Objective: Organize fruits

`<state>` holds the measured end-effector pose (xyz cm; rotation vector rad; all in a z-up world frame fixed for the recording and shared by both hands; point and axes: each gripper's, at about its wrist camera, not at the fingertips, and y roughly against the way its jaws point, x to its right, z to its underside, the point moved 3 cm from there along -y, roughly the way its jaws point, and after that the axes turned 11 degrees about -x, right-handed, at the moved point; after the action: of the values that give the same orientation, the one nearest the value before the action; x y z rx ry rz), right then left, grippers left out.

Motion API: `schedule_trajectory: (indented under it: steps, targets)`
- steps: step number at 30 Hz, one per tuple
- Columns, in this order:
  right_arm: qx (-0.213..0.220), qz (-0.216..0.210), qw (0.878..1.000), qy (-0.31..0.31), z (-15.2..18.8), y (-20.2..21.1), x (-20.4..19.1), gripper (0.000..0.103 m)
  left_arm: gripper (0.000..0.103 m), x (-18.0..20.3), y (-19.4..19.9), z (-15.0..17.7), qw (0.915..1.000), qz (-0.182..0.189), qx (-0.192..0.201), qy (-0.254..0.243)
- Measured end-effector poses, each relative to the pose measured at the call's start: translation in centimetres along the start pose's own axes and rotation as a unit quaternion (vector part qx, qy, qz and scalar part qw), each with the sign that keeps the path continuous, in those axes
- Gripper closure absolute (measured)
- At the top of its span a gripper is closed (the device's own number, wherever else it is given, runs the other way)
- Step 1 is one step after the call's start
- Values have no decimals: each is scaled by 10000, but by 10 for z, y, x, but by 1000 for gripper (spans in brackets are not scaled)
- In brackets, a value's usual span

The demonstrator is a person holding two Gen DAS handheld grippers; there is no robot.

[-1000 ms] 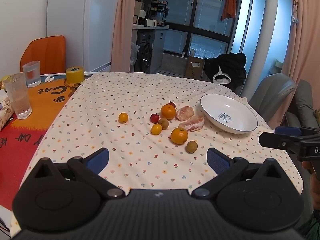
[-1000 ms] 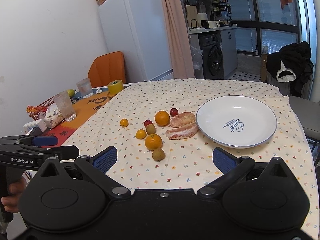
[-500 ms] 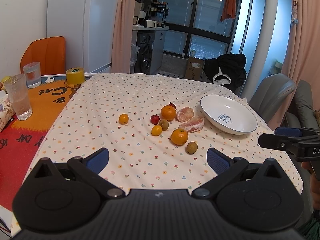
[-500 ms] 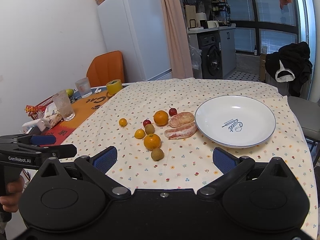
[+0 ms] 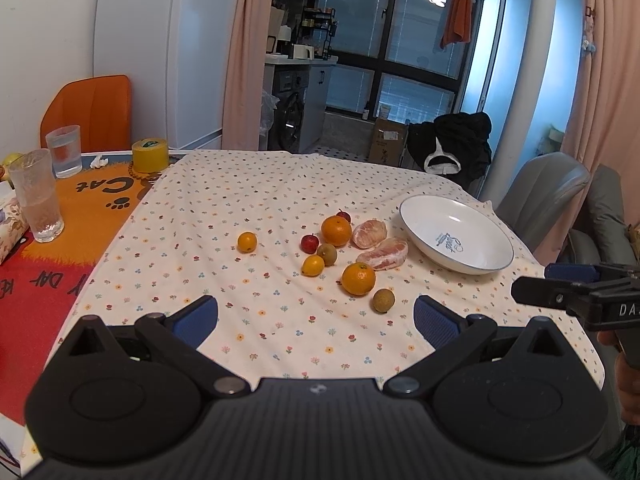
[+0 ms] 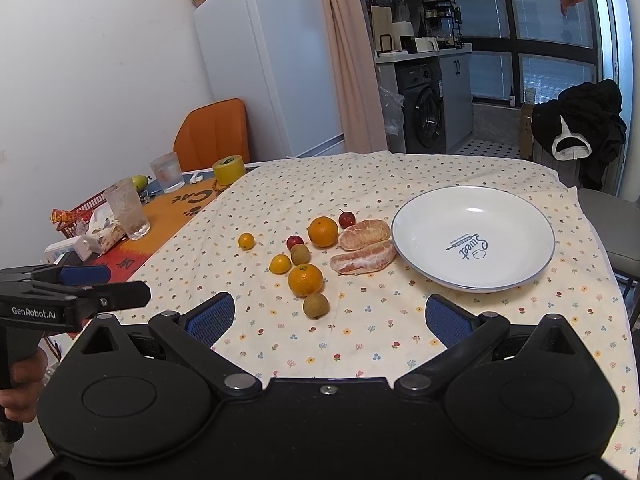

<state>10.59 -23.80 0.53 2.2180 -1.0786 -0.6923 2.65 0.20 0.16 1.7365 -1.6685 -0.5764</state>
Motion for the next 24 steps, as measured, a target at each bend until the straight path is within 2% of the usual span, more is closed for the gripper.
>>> schedule_trajectory:
  steps: [9, 18, 22, 24]
  targets:
    - [80, -208, 9997, -73, 0, -14, 6, 0, 0, -15, -18, 5, 9995, -23, 93, 288]
    - [-117, -361, 9993, -75, 1, -46, 7, 1, 0, -23, -40, 5, 9990, 191, 106, 381]
    - [-190, -487, 9986, -6, -2, -58, 6, 9, 2, -25, -53, 5, 9989, 264, 40, 397]
    - [-232, -500, 9985, -14, -3, -64, 7, 10, 2, -26, -58, 5, 9989, 260, 41, 382]
